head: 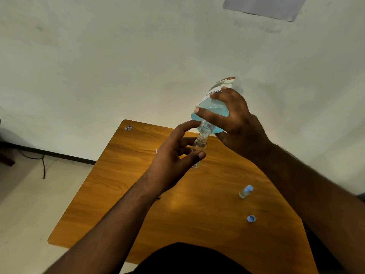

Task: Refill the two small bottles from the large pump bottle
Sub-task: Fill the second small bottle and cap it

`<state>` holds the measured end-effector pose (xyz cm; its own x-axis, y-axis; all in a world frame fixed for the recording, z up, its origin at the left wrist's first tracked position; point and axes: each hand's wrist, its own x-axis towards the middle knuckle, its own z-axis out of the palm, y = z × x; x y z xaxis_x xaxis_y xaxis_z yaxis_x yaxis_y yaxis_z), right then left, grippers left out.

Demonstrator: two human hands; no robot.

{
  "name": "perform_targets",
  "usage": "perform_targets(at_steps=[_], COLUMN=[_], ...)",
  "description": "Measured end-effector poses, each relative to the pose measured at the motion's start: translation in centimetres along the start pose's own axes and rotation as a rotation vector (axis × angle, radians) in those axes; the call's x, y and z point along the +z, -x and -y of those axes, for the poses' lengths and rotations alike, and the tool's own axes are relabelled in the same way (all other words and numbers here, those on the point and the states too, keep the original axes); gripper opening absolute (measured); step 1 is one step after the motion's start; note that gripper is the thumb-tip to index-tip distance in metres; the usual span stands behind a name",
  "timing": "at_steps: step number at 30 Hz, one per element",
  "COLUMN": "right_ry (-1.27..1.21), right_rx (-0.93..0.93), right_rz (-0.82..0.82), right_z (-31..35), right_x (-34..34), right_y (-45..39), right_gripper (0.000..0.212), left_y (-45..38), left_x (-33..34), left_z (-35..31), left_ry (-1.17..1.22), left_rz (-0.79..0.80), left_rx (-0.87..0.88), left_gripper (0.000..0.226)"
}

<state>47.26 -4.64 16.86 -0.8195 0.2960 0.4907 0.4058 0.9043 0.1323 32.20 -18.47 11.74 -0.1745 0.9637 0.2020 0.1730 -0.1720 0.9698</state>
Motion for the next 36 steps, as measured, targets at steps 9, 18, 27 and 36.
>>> perform_targets(at_steps=[9,18,27,36], right_ry=[0.015,0.007,0.025,0.012], right_rx=[0.000,-0.001,-0.005,-0.001], right_rz=[-0.004,-0.002,-0.019,-0.006], right_z=[0.15,0.32,0.38,0.52], right_x=[-0.18,-0.12,0.16,0.56], right_y=[-0.04,-0.20,-0.32,-0.61], right_gripper=[0.066,0.067,0.066,0.066], left_y=[0.07,0.26,0.35,0.26], left_x=[-0.11,-0.23,-0.36,-0.72], left_z=[0.00,-0.44,-0.71,-0.44], left_ry=[-0.007,0.015,0.019,0.006], left_rz=[-0.004,-0.001,-0.011,-0.020], left_rx=[0.001,-0.004,-0.019,-0.026], left_gripper=[0.063,0.066,0.064,0.064])
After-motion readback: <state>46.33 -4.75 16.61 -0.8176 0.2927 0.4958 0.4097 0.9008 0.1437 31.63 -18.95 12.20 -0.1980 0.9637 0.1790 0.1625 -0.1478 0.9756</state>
